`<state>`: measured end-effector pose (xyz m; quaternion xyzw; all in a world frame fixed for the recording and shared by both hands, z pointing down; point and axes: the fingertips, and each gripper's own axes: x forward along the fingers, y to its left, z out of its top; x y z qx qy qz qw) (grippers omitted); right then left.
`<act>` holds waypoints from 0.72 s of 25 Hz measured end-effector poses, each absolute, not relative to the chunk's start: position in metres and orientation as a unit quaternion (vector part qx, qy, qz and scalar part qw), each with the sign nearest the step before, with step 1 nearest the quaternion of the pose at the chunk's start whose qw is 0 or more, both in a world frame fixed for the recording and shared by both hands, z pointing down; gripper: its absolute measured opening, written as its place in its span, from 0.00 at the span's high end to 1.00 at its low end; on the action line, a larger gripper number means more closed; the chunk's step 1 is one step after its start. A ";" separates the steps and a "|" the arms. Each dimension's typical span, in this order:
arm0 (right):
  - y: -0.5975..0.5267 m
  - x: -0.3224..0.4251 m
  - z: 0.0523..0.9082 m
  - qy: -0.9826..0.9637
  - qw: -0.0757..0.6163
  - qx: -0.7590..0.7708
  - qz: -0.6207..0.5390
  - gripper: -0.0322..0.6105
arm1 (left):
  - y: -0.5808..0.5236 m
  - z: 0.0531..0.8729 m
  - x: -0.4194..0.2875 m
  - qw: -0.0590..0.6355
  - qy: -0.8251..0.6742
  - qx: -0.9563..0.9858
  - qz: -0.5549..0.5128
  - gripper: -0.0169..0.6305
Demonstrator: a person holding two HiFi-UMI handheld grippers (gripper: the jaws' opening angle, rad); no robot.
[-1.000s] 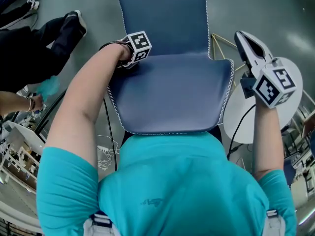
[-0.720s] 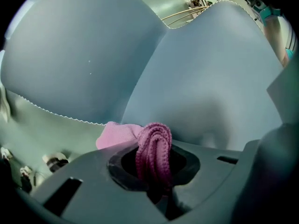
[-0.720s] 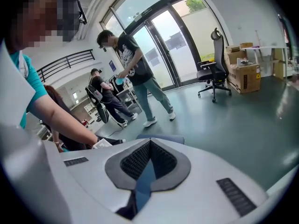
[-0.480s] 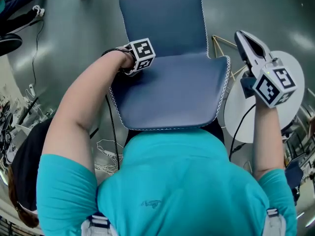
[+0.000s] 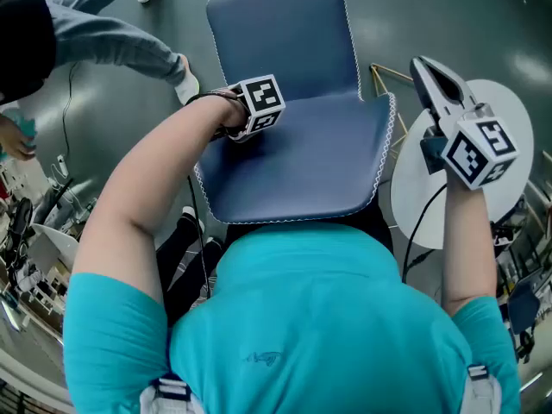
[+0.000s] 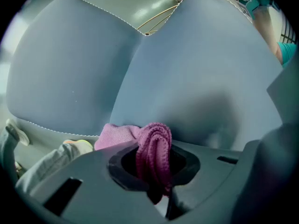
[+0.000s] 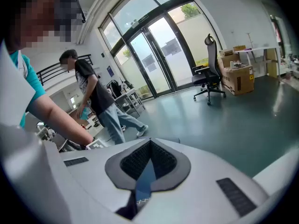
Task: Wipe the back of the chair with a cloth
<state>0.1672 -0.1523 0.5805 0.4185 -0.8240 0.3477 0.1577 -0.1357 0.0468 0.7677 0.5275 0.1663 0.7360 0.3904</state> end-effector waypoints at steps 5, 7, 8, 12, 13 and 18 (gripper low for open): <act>-0.152 0.172 0.574 -0.822 0.155 0.424 0.347 0.96 | 0.046 0.760 -0.129 0.381 0.172 0.523 0.743 0.88; -0.153 0.173 0.572 -0.821 0.154 0.428 0.345 0.96 | 0.047 0.759 -0.126 0.383 0.176 0.523 0.741 0.88; -0.153 0.174 0.571 -0.821 0.153 0.429 0.344 0.96 | 0.048 0.757 -0.121 0.390 0.177 0.526 0.735 0.88; -0.148 0.187 0.571 -0.817 0.148 0.436 0.346 0.96 | 0.059 0.753 -0.098 0.399 0.189 0.531 0.723 0.88; -0.147 0.189 0.572 -0.816 0.147 0.438 0.347 0.96 | 0.061 0.753 -0.095 0.396 0.194 0.530 0.725 0.88; -0.144 0.187 0.569 -0.815 0.146 0.441 0.345 0.96 | 0.065 0.750 -0.086 0.423 0.190 0.538 0.704 0.88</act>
